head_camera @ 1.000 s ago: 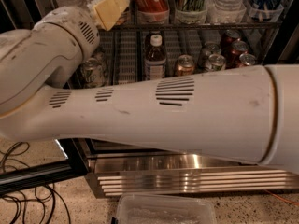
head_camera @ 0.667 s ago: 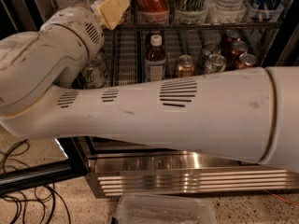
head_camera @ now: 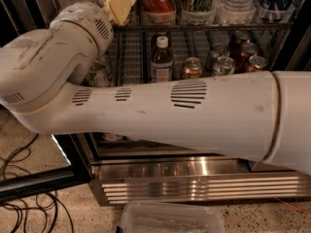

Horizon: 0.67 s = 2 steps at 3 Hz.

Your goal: Pick orange can from top shelf of fridge

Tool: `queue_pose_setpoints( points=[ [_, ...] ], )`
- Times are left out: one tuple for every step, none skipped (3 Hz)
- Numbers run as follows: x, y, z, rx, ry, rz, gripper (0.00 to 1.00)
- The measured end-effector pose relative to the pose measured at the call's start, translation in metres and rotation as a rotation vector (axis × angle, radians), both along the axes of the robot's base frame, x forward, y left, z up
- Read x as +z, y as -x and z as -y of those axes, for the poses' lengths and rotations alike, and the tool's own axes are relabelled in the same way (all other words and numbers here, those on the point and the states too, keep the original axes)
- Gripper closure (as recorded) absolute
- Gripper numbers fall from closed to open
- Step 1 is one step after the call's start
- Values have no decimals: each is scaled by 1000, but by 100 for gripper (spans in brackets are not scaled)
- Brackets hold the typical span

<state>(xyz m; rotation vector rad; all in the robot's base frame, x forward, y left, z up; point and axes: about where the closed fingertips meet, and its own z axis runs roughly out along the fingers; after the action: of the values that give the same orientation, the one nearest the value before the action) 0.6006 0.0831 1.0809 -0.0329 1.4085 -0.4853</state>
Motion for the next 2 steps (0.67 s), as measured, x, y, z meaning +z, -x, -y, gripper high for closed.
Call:
queue_pose_setpoints(
  points=[
    [3,-9,2,7,-11,18,30],
    [6,-16,4,16,-25,31,28]
  ],
)
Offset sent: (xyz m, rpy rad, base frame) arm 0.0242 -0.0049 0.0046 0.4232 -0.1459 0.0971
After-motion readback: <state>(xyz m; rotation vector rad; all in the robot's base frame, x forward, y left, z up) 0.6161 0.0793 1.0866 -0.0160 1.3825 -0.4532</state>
